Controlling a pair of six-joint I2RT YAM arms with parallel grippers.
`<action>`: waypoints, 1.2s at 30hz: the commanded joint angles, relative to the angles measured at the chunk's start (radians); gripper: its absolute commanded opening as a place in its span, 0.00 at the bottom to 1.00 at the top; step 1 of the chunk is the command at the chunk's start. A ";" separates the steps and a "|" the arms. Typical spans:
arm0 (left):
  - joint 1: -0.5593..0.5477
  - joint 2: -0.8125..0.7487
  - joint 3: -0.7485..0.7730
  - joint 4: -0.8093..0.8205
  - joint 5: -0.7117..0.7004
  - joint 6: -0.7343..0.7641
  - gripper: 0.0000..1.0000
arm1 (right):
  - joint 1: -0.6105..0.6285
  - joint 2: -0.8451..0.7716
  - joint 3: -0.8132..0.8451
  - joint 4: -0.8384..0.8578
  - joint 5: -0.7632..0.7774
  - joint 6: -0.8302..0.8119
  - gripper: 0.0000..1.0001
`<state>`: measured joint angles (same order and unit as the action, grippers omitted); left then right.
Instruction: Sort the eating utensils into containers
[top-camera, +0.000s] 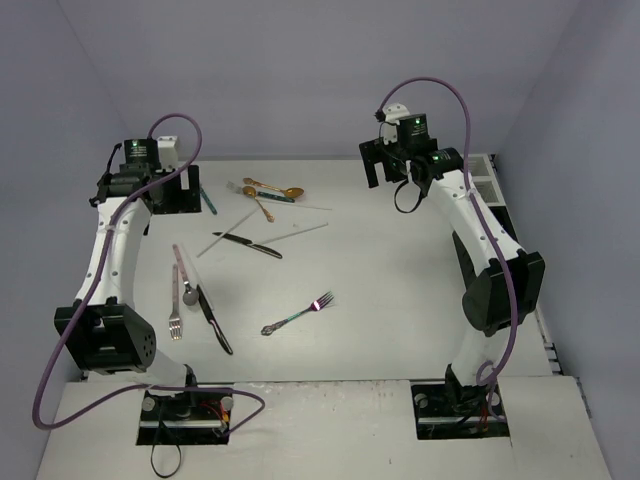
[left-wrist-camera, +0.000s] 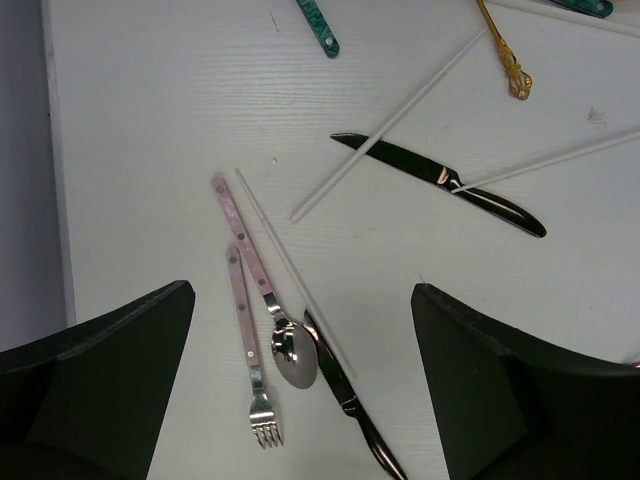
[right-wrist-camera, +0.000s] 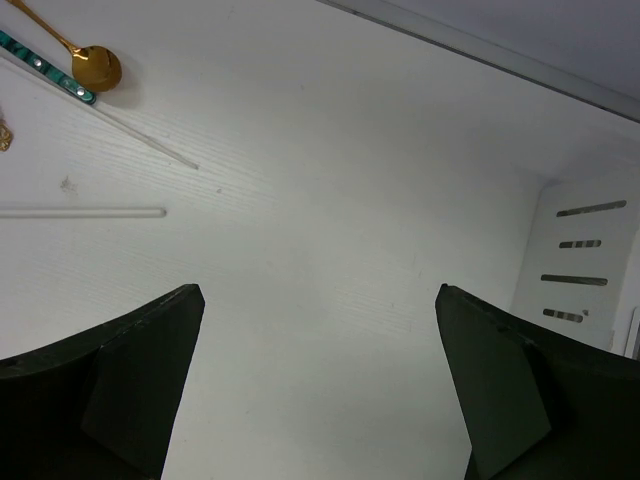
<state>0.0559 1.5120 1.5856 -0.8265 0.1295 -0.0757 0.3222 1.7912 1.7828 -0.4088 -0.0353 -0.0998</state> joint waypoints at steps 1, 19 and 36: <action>-0.064 -0.039 0.021 0.037 -0.044 0.064 0.88 | 0.002 -0.067 0.005 0.044 -0.016 0.016 1.00; -0.648 -0.063 -0.432 0.095 0.081 0.201 0.88 | -0.084 -0.260 -0.199 0.039 0.107 0.042 1.00; -0.873 0.128 -0.498 0.297 -0.013 0.132 0.76 | -0.312 -0.334 -0.265 0.038 -0.093 0.099 1.00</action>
<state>-0.8188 1.6210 1.0515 -0.6020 0.1379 0.0820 0.0097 1.4891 1.5122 -0.4134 -0.1009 -0.0174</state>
